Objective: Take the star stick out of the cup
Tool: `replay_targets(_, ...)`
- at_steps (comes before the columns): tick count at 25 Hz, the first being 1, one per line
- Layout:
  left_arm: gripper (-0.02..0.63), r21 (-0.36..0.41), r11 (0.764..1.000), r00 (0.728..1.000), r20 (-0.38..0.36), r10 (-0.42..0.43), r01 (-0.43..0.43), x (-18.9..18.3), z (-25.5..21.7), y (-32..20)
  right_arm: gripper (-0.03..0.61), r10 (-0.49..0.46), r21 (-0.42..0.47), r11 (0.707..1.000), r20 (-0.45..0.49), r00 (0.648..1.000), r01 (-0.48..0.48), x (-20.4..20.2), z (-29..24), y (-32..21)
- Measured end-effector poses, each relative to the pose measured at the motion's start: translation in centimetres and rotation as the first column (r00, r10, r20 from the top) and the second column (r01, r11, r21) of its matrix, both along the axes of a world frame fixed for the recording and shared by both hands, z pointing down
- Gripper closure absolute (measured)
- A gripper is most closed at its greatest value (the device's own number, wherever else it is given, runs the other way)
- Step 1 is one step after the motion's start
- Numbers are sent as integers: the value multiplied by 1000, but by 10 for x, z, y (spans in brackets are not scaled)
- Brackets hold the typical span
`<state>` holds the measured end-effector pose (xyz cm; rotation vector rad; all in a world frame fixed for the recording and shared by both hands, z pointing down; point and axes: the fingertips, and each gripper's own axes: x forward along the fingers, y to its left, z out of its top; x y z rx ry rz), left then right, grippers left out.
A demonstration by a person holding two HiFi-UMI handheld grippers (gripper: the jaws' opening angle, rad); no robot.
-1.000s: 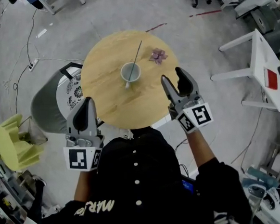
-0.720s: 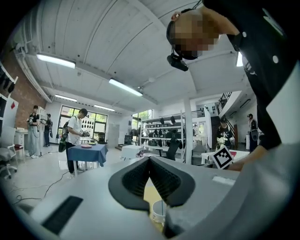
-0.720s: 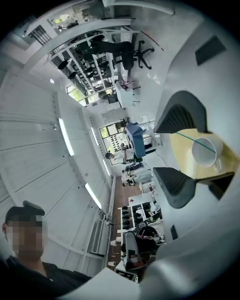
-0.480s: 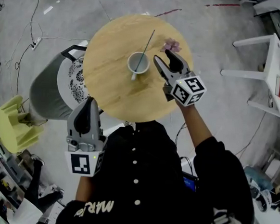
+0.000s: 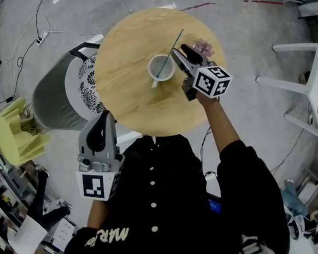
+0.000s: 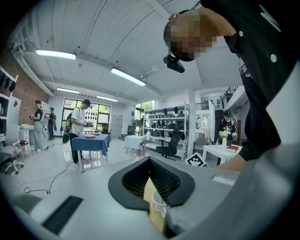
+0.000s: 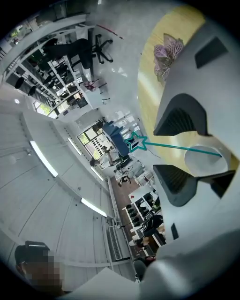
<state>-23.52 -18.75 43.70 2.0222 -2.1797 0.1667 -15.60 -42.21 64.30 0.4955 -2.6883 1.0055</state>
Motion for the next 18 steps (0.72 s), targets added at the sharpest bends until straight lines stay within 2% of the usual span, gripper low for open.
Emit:
replay_targets(6,614,-14,1000,1000,-5,-10,10,-3,5,-5,435,-28,-65,998,-11,1000,27,-14,13,-7)
replay_targets(11,614,-28,999,1000,-12,-24,24,-9,11,-4,474,-26,-81,996,-9,1000,25,-22,16,-13)
replay_targets(14,614,-33,999,999,-13,-31,31,-10,13,-5,563,-12,-89,996,-6,1000,12,-23,17,-17)
replay_targets(18,614,-33,998,998,-34,-48,47,-13,12,-7,571,-25,-100,995,20,999,27,-27,11,-13)
